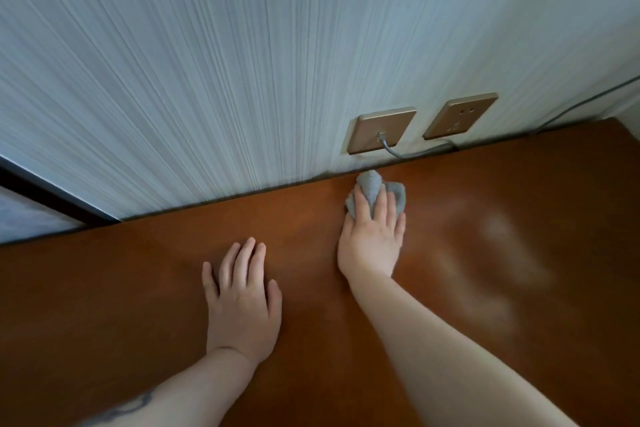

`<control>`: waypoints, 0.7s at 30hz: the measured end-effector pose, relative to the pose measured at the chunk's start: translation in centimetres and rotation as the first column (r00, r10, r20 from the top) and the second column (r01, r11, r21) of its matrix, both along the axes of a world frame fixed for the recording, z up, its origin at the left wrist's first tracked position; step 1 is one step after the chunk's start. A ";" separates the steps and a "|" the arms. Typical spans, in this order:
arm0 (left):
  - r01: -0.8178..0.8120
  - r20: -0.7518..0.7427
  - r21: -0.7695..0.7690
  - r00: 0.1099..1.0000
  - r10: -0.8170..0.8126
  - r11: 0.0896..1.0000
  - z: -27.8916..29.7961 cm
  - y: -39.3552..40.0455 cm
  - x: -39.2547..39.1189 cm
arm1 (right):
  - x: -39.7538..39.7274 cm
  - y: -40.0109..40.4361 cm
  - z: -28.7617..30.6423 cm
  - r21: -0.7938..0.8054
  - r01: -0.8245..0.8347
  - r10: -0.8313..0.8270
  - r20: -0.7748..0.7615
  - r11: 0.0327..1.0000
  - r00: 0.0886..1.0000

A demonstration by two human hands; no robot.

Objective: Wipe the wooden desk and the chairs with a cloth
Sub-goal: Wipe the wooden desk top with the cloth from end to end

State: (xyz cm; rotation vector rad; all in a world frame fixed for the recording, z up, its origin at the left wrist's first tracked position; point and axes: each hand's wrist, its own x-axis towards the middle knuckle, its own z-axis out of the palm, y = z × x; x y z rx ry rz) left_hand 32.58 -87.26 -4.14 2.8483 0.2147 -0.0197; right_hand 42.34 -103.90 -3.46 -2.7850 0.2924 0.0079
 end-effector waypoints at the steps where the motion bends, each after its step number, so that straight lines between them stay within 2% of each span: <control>1: 0.002 0.009 -0.007 1.000 -0.002 1.000 0.0 0.1 0.0 | -1.6 1.4 0.1 0.011 -0.088 0.088 0.018 0.996 0.996; 2: 0.013 0.016 -0.007 1.000 -0.013 1.000 -0.1 0.1 0.1 | -3.9 2.0 0.1 0.004 -0.254 0.254 0.023 0.967 0.967; 4: 0.027 0.028 -0.001 0.999 -0.027 1.000 -0.1 0.2 0.0 | -9.3 0.4 0.3 -0.018 -0.621 0.621 -0.006 0.784 0.784; 5: 0.019 0.032 -0.001 0.999 -0.019 1.000 0.0 0.1 0.1 | -11.1 -1.9 0.6 -0.010 -0.706 0.705 -0.038 0.708 0.708; 6: 0.012 0.029 -0.002 1.000 -0.012 1.000 0.1 0.0 0.0 | -12.0 -4.8 0.7 -0.008 -0.731 0.729 -0.051 0.683 0.682; 7: 0.011 0.022 -0.005 1.000 -0.011 1.000 0.2 0.0 -0.1 | -12.3 -7.8 0.6 -0.048 -0.703 0.702 -0.049 0.709 0.711; 8: 0.019 0.019 -0.007 1.000 -0.018 1.000 0.3 -0.1 -0.1 | -12.1 -10.5 0.5 -0.087 -0.617 0.616 -0.032 0.782 0.787; 10: 0.044 0.049 -0.005 0.998 -0.044 0.999 0.4 -0.3 -0.3 | -10.1 -14.1 0.8 -0.101 -0.267 0.267 -0.010 0.959 0.964; 11: 0.048 0.068 -0.021 0.997 -0.046 0.999 0.5 -0.8 -0.5 | -9.1 -14.3 1.1 -0.075 -0.059 0.058 -0.012 0.995 0.998; 12: 0.041 0.086 -0.059 0.996 -0.036 0.997 0.6 -1.7 -0.6 | -8.4 -13.3 1.1 -0.054 0.131 -0.131 -0.012 0.990 0.991; 13: 0.036 0.103 -0.113 0.994 -0.025 0.993 0.9 -3.0 -0.8 | -8.0 -11.7 1.1 -0.030 0.261 -0.262 -0.010 0.965 0.965; 14: 0.038 0.116 -0.171 0.993 -0.019 0.985 1.2 -4.5 -1.1 | -8.4 -9.8 0.9 -0.007 0.303 -0.303 -0.013 0.953 0.953; 15: 0.045 0.127 -0.230 0.992 -0.016 0.972 1.4 -6.1 -1.6 | -9.6 -7.8 0.8 0.009 0.252 -0.252 0.002 0.968 0.968; 17: 0.051 0.137 -0.348 0.991 -0.003 0.936 1.6 -9.0 -2.6 | -13.8 -5.2 0.6 0.009 -0.037 0.037 0.019 0.999 0.999; 19: 0.060 0.130 -0.419 0.991 -0.005 0.906 1.4 -10.7 -3.2 | -18.3 -6.4 1.1 0.014 -0.378 0.378 -0.042 0.926 0.925; 21: 0.114 0.125 -0.413 0.990 -0.068 0.904 1.1 -11.8 -3.9 | -20.5 -10.7 2.1 0.052 -0.563 0.564 -0.134 0.825 0.815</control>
